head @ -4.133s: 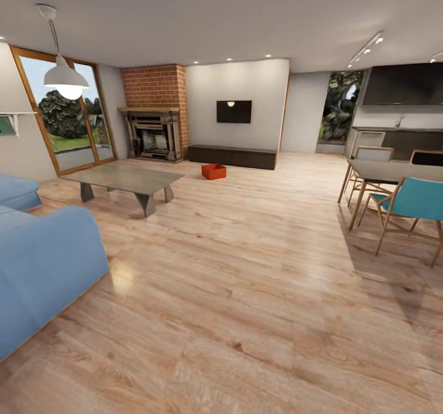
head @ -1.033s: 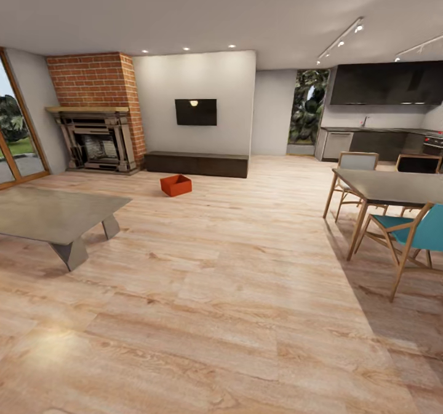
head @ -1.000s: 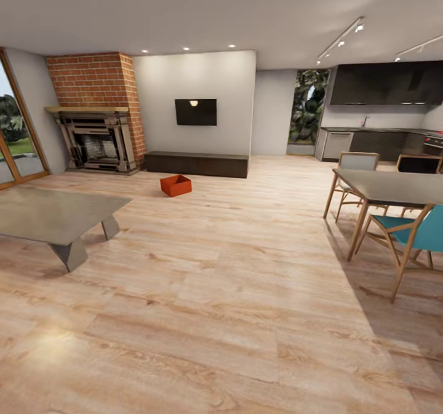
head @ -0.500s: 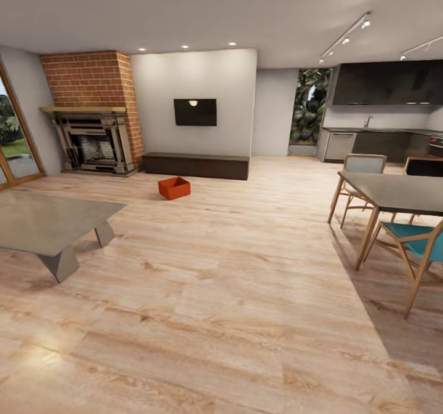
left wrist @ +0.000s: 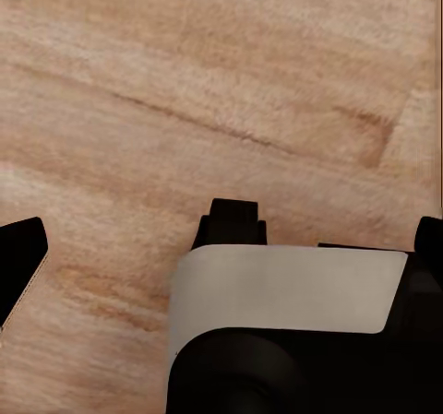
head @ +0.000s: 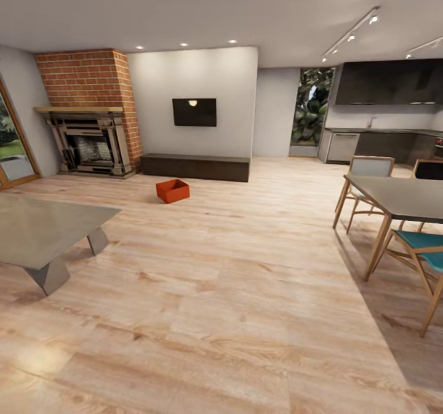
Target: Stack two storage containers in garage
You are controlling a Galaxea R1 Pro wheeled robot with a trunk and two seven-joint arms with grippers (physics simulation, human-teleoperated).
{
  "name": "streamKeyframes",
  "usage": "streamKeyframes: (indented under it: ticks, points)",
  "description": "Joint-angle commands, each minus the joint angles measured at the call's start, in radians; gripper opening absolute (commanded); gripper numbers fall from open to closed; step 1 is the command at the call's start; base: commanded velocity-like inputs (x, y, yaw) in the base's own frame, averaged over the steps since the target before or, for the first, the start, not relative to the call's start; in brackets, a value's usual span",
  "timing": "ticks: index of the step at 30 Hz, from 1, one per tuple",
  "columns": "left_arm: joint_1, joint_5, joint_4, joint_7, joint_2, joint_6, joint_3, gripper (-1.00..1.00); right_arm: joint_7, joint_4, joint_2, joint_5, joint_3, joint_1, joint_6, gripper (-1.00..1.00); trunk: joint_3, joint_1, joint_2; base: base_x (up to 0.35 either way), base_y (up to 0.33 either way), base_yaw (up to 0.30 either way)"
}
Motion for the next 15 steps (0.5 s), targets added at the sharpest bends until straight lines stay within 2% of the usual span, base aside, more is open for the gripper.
streamKeyframes:
  ticks: [1,15]
  points:
    - [-0.001,0.006,0.0,0.002,0.0,0.003,-0.001,1.0,-0.001,0.003,0.001,-0.01,0.008,-0.001,-0.006,1.0,-0.001,0.001,0.0,0.323,0.0,0.0]
    - [-0.001,0.006,0.0,0.002,0.0,0.003,-0.001,1.0,-0.001,0.003,0.001,-0.01,0.008,-0.001,-0.006,1.0,-0.001,0.001,0.0,0.323,0.0,0.0]
